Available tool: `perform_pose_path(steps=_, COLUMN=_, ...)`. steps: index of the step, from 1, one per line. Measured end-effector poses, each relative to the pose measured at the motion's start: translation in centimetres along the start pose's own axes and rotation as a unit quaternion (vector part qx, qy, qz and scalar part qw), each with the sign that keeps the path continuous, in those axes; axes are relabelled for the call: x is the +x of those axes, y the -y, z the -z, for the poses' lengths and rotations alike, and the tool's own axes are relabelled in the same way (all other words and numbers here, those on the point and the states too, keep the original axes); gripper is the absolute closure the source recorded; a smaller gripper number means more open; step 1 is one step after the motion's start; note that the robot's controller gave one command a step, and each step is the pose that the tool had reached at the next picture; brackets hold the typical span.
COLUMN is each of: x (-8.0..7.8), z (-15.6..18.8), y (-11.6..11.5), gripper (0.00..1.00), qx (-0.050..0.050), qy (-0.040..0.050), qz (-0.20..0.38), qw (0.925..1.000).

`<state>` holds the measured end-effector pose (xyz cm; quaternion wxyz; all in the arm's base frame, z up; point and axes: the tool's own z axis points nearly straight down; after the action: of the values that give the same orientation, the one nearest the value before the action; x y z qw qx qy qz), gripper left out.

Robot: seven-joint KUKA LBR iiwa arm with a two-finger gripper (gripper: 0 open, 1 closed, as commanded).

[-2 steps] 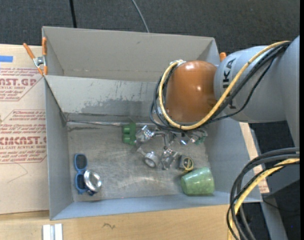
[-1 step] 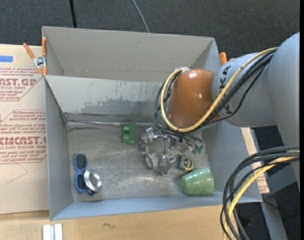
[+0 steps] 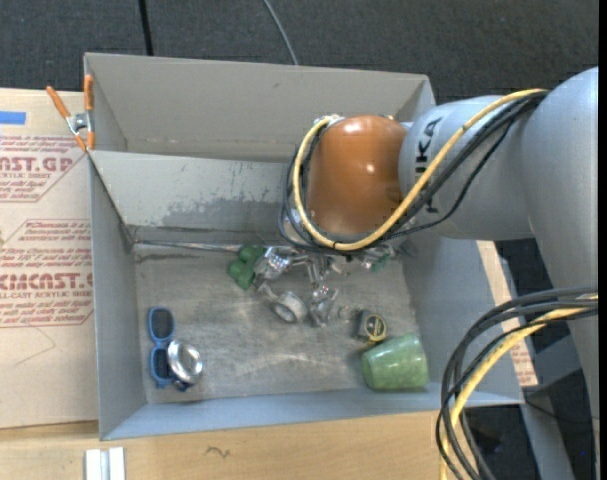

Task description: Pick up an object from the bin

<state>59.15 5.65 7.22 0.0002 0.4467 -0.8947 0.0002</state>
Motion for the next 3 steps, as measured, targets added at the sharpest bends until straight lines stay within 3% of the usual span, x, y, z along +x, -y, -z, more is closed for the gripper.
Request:
perform_pose_path(steps=1, x=2.4, z=4.7, y=-1.7, gripper=0.0, qx=0.0, qy=0.0022, qz=-0.029, qw=0.9996)
perform_pose_path(steps=2, x=7.2, z=1.7, y=-1.4, gripper=0.0, qx=-0.001, qy=-0.0009, qz=-0.08, qw=0.9968)
perform_pose_path(steps=3, x=1.1, z=0.2, y=-0.7, gripper=0.0, qx=0.0, qy=0.0028, qz=-0.065, qw=0.9979)
